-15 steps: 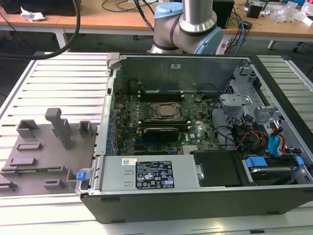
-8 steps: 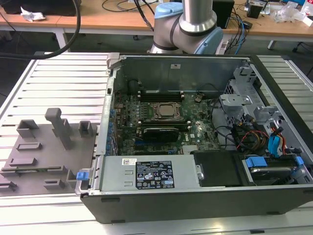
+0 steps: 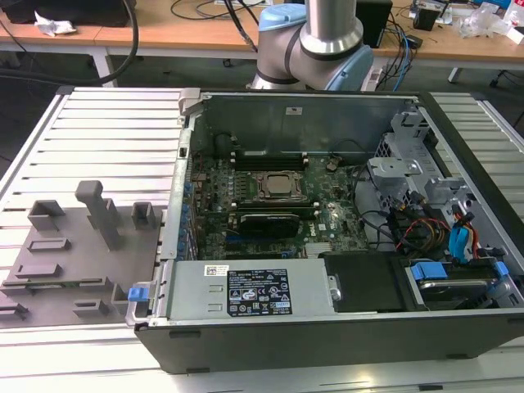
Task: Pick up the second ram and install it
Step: 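Pick up the second ram and move it above second insertion slot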
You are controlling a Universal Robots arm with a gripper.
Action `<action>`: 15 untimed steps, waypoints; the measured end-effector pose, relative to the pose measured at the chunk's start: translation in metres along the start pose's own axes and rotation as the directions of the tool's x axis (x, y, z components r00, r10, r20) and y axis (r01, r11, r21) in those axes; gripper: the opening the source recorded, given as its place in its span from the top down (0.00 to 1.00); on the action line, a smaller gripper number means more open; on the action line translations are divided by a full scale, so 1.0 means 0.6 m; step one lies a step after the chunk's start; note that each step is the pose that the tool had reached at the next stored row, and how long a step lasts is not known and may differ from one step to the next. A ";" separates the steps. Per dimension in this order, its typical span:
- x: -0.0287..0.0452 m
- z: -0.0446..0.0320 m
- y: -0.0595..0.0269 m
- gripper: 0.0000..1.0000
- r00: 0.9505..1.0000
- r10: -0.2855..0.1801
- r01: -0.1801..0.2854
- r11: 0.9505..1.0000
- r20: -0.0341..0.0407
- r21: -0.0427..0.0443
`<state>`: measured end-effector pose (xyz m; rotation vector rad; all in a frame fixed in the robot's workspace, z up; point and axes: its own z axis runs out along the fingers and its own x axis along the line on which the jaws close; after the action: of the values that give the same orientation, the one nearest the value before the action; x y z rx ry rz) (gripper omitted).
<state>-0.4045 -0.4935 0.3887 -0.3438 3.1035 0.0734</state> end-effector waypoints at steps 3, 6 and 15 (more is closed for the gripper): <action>0.000 0.000 0.000 0.89 0.998 -0.058 0.058 0.998 -0.003 -0.001; 0.000 0.000 0.000 0.89 0.993 -0.116 0.116 0.993 -0.005 -0.003; 0.000 0.000 0.000 0.89 0.940 -0.341 0.340 0.940 -0.014 -0.011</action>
<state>-0.4045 -0.4935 0.3887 -0.8781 3.0050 0.0773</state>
